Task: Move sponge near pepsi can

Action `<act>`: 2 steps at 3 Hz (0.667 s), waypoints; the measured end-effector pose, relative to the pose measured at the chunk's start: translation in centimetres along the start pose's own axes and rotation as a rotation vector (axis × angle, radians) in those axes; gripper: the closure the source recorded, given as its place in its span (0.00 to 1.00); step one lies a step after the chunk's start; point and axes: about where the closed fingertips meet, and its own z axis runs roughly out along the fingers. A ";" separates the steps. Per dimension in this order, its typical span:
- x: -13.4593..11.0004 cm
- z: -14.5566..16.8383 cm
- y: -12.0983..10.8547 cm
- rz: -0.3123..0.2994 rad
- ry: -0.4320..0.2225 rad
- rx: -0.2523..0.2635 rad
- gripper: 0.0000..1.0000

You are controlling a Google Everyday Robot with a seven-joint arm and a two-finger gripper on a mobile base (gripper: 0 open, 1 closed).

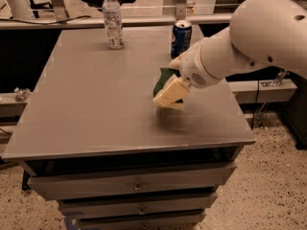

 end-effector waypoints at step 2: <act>4.0 -1.9 -7.0 0.061 -0.010 0.154 1.00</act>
Offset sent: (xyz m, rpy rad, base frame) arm 0.0786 -0.1196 0.0116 0.0256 -0.1423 -0.2331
